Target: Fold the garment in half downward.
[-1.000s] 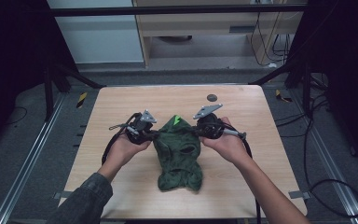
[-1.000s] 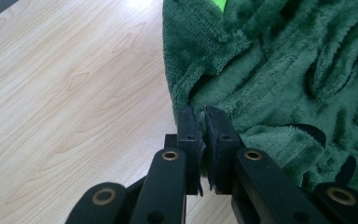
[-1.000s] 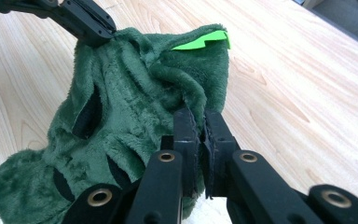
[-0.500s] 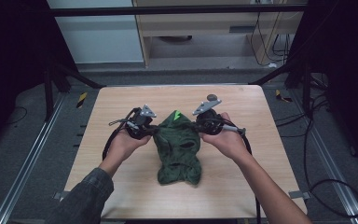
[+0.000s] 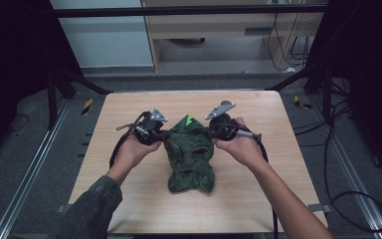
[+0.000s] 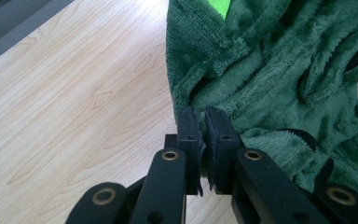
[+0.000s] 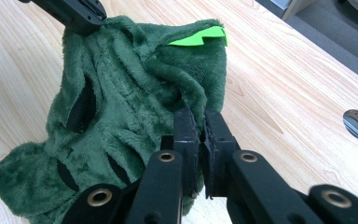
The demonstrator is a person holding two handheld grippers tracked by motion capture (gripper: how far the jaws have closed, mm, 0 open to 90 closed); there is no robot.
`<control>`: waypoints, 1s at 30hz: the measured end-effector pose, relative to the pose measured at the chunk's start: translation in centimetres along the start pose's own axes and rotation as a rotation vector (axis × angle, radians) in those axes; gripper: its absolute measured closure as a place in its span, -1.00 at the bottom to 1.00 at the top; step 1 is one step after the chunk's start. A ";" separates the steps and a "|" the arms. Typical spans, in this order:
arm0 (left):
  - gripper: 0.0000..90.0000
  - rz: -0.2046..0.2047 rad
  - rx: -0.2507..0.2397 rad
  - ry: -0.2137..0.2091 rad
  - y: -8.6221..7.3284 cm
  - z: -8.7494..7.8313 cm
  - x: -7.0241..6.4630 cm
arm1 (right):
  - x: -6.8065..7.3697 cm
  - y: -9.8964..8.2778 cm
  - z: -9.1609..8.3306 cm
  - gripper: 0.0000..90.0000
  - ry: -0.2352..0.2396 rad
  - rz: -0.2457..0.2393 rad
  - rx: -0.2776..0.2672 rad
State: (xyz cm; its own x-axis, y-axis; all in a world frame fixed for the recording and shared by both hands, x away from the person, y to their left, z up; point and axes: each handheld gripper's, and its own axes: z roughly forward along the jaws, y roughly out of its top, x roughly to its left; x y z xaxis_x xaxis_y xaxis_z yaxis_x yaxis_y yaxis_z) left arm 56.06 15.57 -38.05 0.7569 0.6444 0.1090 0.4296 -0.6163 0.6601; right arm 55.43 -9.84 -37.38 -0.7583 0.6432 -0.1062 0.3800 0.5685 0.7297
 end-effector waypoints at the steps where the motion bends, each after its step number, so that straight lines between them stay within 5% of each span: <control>1: 0.89 0.001 0.001 0.001 0.0 0.0 0.0 | 0.0 0.0 0.0 0.90 0.000 0.000 0.000; 20: 0.89 0.019 -0.003 0.041 1.4 0.4 0.5 | -0.8 0.8 0.2 0.90 -0.035 -0.001 -0.010; 30: 0.89 0.049 -0.017 0.059 1.0 0.6 -0.5 | -0.5 -0.4 0.4 0.90 -0.043 -0.020 -0.011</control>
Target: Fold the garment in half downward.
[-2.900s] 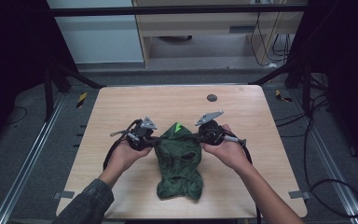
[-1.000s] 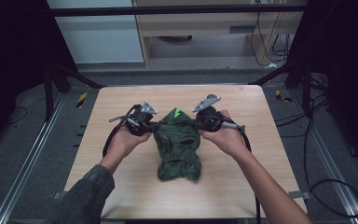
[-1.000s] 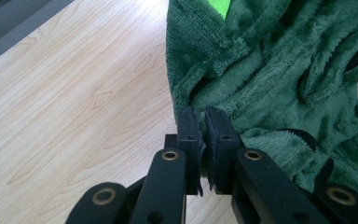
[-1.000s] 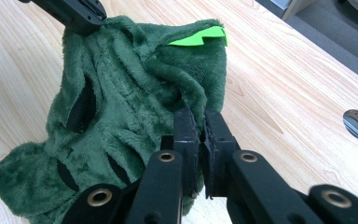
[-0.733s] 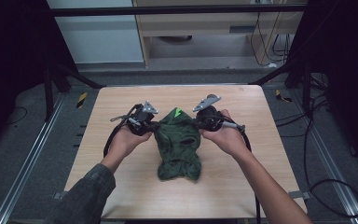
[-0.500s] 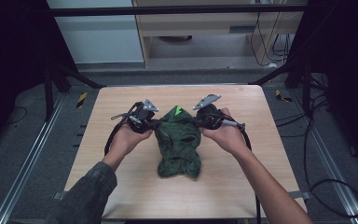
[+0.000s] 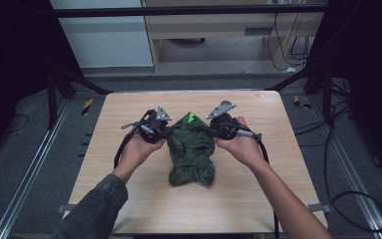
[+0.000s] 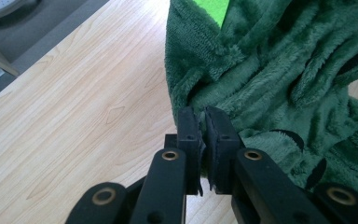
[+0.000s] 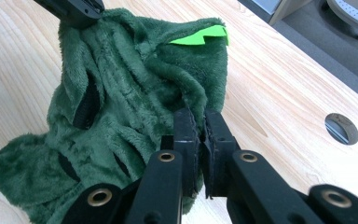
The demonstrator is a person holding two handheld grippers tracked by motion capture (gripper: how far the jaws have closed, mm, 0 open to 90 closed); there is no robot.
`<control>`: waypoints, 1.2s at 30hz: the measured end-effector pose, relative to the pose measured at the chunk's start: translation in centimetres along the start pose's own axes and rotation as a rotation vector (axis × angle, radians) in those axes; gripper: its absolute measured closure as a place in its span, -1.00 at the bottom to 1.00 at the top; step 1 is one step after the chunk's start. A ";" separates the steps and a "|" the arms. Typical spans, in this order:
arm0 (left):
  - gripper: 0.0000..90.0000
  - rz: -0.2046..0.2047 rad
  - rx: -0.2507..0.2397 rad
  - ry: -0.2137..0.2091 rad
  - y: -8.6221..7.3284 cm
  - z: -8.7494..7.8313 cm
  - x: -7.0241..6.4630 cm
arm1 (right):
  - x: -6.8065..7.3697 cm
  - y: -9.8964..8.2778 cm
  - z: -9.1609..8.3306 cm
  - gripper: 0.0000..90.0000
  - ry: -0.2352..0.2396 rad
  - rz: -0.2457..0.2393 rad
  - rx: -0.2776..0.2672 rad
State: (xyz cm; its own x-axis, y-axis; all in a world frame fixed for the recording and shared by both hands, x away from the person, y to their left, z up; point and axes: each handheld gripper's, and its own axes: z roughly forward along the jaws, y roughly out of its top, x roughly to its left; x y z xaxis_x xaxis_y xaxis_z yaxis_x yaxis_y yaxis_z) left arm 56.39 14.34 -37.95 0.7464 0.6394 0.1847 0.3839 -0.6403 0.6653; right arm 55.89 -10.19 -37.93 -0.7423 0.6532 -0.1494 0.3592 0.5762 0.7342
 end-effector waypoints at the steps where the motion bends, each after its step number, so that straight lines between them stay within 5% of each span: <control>1: 0.89 -0.001 -0.005 -0.001 0.0 0.0 -0.1 | 0.0 0.0 0.0 0.90 0.000 0.000 0.000; 36: 0.89 0.016 -0.032 -0.068 -4.7 -0.2 -4.3 | 3.4 -5.2 -0.6 0.90 0.028 -0.031 -0.024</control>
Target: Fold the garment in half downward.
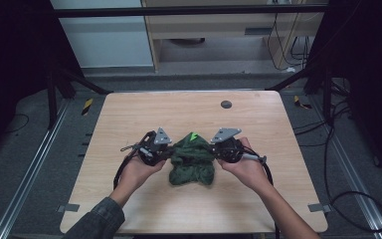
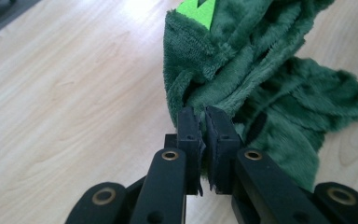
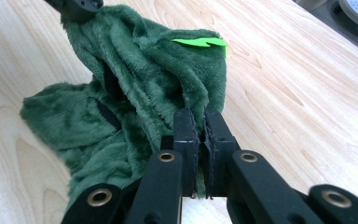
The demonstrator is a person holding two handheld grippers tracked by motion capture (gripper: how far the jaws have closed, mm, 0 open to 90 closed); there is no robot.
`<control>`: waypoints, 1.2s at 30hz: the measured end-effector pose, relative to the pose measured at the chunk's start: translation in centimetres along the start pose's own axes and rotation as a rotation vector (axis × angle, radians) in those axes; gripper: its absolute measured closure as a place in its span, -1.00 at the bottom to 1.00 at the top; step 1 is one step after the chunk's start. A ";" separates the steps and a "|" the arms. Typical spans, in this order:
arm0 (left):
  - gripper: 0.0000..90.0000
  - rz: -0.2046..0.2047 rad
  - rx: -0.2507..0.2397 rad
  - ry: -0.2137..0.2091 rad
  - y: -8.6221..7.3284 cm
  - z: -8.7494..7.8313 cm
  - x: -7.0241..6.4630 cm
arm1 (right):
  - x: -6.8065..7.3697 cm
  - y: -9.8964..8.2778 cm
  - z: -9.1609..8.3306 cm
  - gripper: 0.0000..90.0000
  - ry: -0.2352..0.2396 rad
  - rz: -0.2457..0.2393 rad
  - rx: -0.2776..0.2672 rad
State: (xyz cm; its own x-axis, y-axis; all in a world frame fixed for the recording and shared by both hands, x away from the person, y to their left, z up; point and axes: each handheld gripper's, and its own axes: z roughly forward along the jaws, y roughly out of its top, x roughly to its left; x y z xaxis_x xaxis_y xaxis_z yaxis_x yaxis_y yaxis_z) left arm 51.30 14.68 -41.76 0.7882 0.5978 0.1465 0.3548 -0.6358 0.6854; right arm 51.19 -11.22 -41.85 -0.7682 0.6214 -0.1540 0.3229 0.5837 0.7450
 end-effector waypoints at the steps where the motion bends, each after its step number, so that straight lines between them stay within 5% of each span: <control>1: 0.89 0.000 0.000 0.000 0.0 0.0 0.0 | 0.0 0.0 0.0 0.90 0.000 0.000 0.000; 19: 0.88 -0.028 -0.013 -0.044 -3.5 0.3 -2.2 | 2.8 -2.8 -0.3 0.89 0.038 -0.028 -0.003; 36: 0.88 -0.029 -0.026 -0.028 -5.4 1.0 -3.6 | 4.4 -5.3 -0.4 0.87 0.065 -0.033 0.012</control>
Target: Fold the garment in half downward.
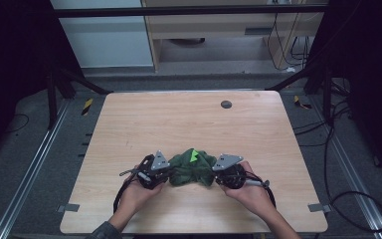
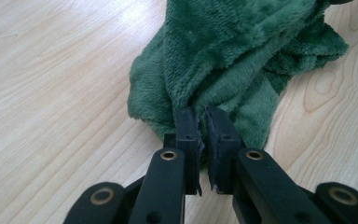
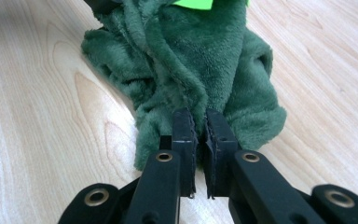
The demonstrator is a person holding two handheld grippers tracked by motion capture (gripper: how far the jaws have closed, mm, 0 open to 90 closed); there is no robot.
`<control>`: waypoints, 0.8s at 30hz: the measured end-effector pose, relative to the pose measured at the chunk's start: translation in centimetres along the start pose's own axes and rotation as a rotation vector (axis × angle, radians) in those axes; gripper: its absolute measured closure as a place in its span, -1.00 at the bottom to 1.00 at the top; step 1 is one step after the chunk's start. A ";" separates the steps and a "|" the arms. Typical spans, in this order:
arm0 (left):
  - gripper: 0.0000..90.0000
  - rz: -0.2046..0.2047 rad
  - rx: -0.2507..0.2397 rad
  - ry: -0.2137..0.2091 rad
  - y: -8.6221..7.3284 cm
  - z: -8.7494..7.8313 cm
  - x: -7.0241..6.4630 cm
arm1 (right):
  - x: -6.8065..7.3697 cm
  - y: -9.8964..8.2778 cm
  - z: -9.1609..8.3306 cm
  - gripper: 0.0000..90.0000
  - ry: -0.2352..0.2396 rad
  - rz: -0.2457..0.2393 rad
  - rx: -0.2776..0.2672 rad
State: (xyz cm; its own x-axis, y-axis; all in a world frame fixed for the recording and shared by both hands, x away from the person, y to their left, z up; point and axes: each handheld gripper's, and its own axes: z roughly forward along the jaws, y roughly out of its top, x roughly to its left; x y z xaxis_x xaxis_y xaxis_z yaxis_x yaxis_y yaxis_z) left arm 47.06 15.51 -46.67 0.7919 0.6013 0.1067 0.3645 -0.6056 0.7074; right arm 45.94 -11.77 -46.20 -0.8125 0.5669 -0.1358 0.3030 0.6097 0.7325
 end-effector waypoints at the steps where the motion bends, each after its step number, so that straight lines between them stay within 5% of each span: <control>1: 0.88 -0.002 -0.002 -0.001 -0.1 0.0 0.0 | 0.0 -0.1 0.0 0.87 -0.001 0.000 -0.001; 12: 0.84 -0.042 -0.037 0.008 -1.3 0.2 -0.4 | 0.9 -1.1 -0.3 0.86 0.022 -0.001 -0.003; 24: 0.58 -0.050 -0.078 0.017 0.3 -1.4 0.4 | 0.8 -1.3 -0.2 0.86 0.034 0.000 0.003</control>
State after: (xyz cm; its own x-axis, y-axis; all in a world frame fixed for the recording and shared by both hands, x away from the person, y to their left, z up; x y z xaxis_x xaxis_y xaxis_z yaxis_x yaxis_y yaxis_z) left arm 46.78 16.25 -45.45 0.7649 0.6389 0.0818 0.3636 -0.5330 0.7640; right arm 44.77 -12.19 -47.18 -0.8287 0.5481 -0.1128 0.3048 0.6111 0.7305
